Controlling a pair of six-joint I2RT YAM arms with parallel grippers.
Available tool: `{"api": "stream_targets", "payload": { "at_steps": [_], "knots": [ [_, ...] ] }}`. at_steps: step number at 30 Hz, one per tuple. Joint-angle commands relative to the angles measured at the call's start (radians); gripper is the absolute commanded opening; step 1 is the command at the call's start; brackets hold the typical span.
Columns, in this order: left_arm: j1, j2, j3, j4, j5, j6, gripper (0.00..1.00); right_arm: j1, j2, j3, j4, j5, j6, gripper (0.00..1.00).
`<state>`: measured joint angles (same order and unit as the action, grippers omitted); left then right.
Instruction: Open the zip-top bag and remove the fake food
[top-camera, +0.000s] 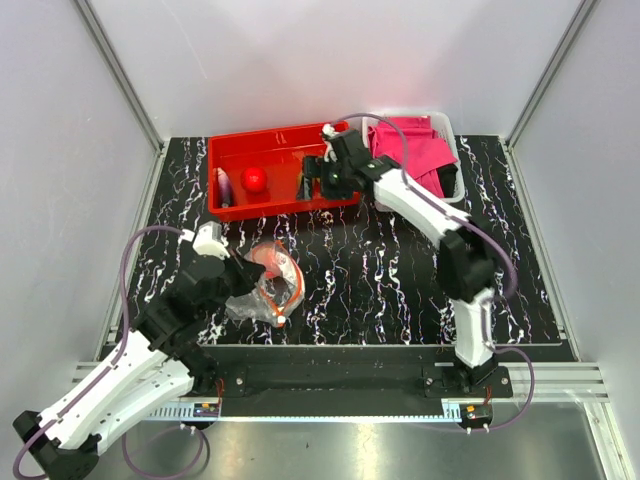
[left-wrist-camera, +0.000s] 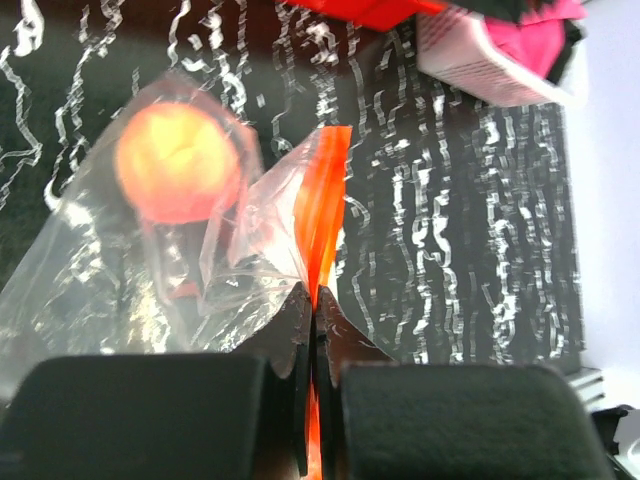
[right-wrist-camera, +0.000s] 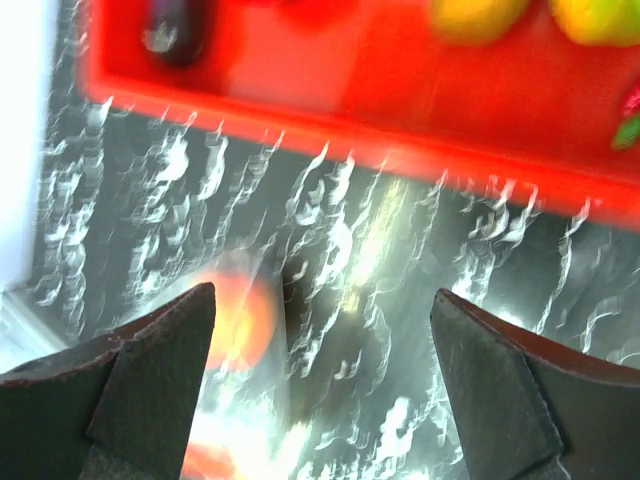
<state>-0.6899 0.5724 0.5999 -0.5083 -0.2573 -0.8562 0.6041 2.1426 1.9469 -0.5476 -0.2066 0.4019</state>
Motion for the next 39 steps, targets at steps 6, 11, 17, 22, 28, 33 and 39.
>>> {"api": "stream_targets", "payload": {
  "at_steps": [6, 11, 17, 22, 28, 33, 39],
  "knots": [
    [-0.002, 0.053, 0.089, 0.093, 0.064, 0.023, 0.00, 0.120, -0.560, -0.579, 0.236, -0.133, 0.075, 0.82],
    [-0.003, 0.075, 0.084, 0.128, 0.085, 0.019, 0.00, 0.239, -0.691, -0.752, 0.374, -0.125, 0.101, 0.69],
    [-0.003, 0.078, 0.086, 0.172, 0.125, 0.011, 0.00, 0.264, -0.633, -0.839, 0.537, -0.171, 0.184, 0.44],
    [-0.003, 0.081, 0.094, 0.178, 0.147, 0.002, 0.00, 0.276, -0.543, -0.818, 0.629, -0.226, 0.215, 0.39],
    [-0.008, 0.118, 0.018, 0.311, 0.161, -0.062, 0.00, 0.286, -0.446, -0.819, 0.735, -0.283, 0.259, 0.38],
    [-0.017, 0.127, 0.014, 0.324, 0.153, -0.099, 0.00, 0.287, -0.333, -0.757, 0.735, -0.306, 0.244, 0.38],
    [-0.017, 0.191, 0.003, 0.367, 0.279, -0.133, 0.00, 0.287, -0.224, -0.663, 0.716, -0.205, 0.236, 0.45]
  ]
}}
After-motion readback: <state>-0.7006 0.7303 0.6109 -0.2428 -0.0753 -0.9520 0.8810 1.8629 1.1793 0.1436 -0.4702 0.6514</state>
